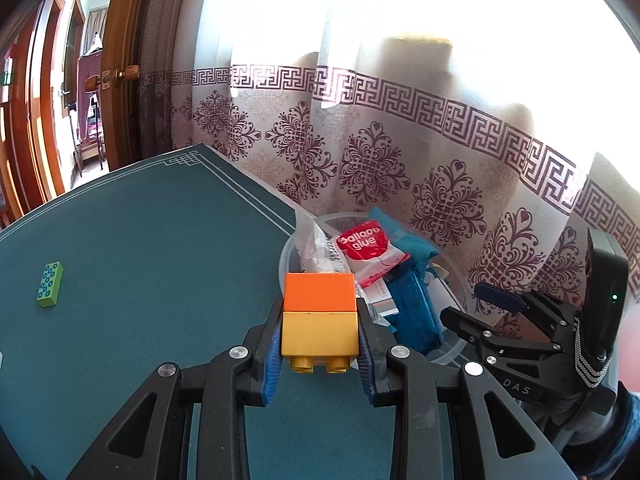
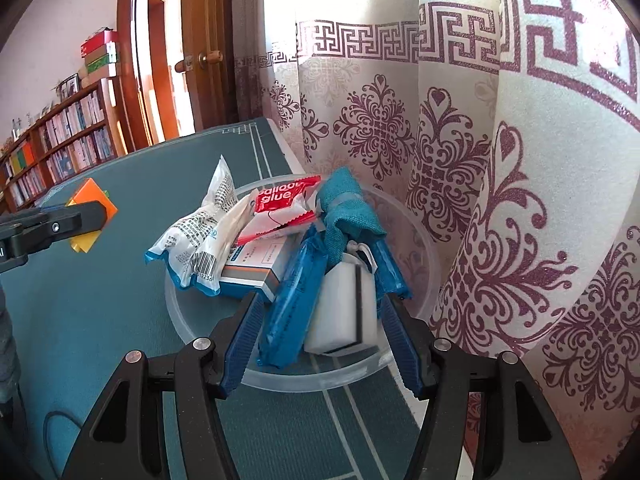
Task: Organize objects
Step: 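Lower the orange-and-yellow block into the bowl and open the left gripper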
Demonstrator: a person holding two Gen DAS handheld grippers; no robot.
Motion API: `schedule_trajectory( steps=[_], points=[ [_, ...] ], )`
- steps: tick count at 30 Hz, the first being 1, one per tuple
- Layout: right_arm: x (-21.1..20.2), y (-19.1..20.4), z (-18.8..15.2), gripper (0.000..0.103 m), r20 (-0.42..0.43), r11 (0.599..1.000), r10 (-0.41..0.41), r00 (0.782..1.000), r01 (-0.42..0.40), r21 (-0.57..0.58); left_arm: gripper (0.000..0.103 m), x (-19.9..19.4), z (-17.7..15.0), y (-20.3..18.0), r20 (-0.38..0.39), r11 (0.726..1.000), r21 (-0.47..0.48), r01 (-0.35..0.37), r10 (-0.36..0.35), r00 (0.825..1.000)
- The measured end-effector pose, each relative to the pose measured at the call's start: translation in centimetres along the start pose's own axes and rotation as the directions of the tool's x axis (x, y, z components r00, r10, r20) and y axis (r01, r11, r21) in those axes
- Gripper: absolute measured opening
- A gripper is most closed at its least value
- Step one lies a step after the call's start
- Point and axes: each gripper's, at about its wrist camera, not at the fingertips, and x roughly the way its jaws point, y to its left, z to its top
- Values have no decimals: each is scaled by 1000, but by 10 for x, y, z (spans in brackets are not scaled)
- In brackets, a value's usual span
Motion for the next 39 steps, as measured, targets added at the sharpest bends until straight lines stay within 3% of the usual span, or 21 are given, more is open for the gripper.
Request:
schedule_trajectory(
  steps=[11,20,24,29,33,39],
  points=[
    [-14,-6,-9,63,58,1000,12,998,-12,1,33,33,-10,-51,-73,994,79,70,-65,995],
    [-12,-20,-9,63,57,999,24,998,-26,41,34,55,-11,-54,-94,994,73,80,-73,993],
    [-12,-20,-10,63,55,999,26,998,-28,37,48,59,-13,-50,-95,995,58,75,-70,993],
    [-11,-17,-12,63,52,999,27,998,-29,33,49,52,-13,-45,-85,996,48,75,-70,994],
    [-11,-16,-13,63,56,999,26,998,-28,32,62,40,-14,-43,-60,997,50,64,-61,996],
    [-11,-15,-12,63,55,999,30,998,-32,37,64,30,-14,-43,-43,998,57,38,-35,998]
  ],
)
